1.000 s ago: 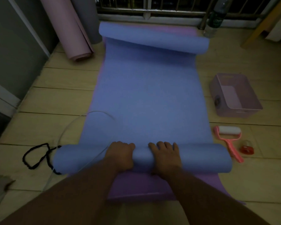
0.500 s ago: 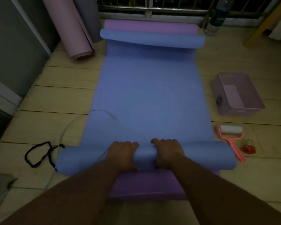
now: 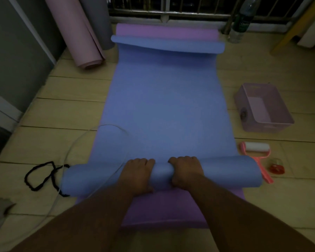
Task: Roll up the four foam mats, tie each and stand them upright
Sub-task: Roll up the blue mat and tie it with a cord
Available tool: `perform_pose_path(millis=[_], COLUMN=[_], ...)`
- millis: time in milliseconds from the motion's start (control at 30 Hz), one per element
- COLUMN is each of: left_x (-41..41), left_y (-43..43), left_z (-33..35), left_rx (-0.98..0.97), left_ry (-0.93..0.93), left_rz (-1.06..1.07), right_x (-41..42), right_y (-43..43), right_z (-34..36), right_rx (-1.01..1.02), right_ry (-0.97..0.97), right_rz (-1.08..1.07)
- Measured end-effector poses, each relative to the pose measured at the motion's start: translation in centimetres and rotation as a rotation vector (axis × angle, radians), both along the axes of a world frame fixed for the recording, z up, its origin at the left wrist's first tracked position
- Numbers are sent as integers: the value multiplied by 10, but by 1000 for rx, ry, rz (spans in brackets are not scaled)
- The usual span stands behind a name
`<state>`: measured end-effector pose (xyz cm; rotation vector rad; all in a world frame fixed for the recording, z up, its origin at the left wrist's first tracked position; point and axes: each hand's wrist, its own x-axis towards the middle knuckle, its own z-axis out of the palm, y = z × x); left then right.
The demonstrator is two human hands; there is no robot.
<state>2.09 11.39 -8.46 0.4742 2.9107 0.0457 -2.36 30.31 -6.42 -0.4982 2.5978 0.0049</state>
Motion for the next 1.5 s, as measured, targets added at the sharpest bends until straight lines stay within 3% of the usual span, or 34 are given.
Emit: perform_pose_path(millis=[133, 267, 367, 467, 567, 733, 833, 933, 1033, 1100, 1233, 1367, 1500], left_x=[-28, -31, -15, 0, -1, -25, -31, -16, 5, 9, -14, -39, -44], left_y=[6, 4, -4, -12, -4, 9, 8, 3, -9, -7, 8, 12, 12], left_z=[14, 13, 2, -4, 1, 24, 29, 18, 5, 3, 14, 24, 18], left_rx=[17, 4, 26, 50, -15, -35, -59, -53, -13, 9, -107, -93, -64], left_ry=[-299, -376, -170, 19, -203, -462, -496, -386, -47, -15, -260, -428, -574], left_rz=[134, 118, 12, -67, -8, 87, 79, 58, 0, -10, 68, 105, 144], right_x=[12, 14, 5, -10, -7, 18, 24, 28, 18, 9, 1, 6, 8], right_y=[12, 11, -1, -8, -8, 6, 10, 6, -1, -4, 0, 8, 6], right_z=[-3, -6, 2, 9, 8, -1, 0, -3, -1, 3, 2, 2, 1], right_rx=[-72, -62, -35, -9, 14, -80, 14, 30, 6, 20, 14, -24, -8], right_ry=[72, 33, 38, -135, -265, 34, -13, -26, -15, -53, -75, -6, -64], right_rz=[47, 38, -1, -19, 4, 52, 127, 36, -45, -51, -2, 53, 41])
